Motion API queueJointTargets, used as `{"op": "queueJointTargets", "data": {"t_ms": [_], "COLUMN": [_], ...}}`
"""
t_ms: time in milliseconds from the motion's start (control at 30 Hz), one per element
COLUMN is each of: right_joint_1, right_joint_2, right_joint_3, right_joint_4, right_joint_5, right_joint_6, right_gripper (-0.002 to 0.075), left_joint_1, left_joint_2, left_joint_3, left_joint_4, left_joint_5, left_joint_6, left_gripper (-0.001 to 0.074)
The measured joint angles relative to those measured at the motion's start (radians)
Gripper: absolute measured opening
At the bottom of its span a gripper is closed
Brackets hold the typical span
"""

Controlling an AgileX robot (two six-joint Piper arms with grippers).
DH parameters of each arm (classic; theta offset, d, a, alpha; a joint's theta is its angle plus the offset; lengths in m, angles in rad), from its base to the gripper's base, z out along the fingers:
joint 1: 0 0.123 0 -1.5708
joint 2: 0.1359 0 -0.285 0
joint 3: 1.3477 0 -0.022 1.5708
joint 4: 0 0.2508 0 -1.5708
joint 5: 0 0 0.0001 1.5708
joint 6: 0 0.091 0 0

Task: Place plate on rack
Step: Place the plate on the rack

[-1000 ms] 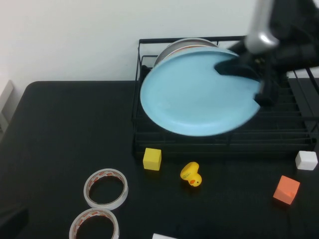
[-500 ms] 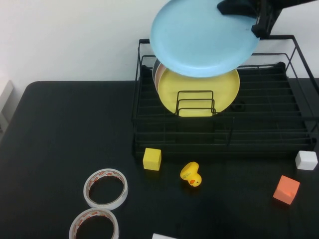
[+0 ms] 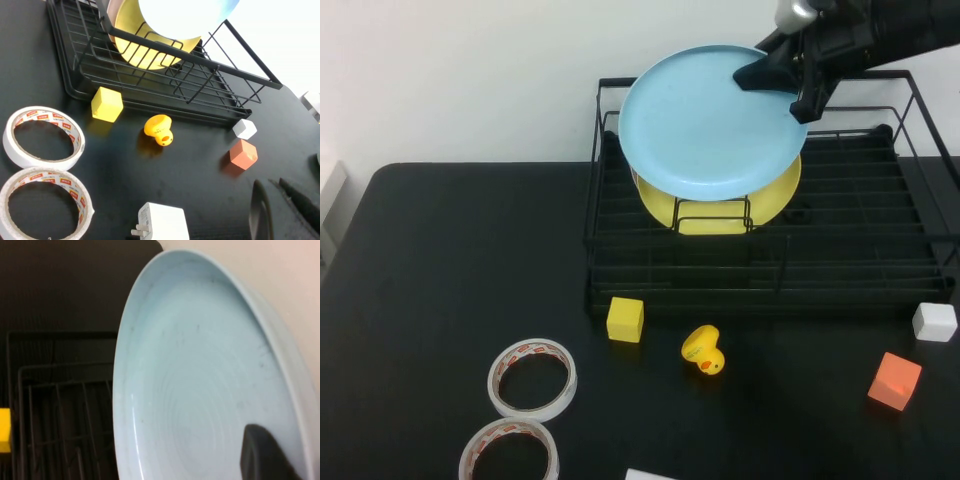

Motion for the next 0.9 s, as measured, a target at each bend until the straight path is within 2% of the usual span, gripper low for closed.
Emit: {"op": "queueJointTargets", "data": {"t_ms": [433,800,900], "right_joint_1": [0.000,0.000,0.000], "right_joint_2": [0.000,0.030,0.032], "right_joint_3": [0.000,0.000,0.000], "right_joint_4": [0.000,0.000,0.000], "right_joint_5": [0.000,0.000,-0.033], "right_joint_6": [-0.099,-0.099,-0.072], "right_gripper": [0.0117,0.0118,0.0192], "left_joint_1": [0.000,0.000,0.000], "left_joint_2": [0.000,0.000,0.000], "left_joint_3": [0.004,0.006,0.006], "left_joint_4": [0.014,0.023,0.023], "left_joint_5": [0.000,0.014,0.016], "left_joint_6": [0.000,0.024,0.026], "left_gripper": [0.0000,0.0000,0.0000]}}
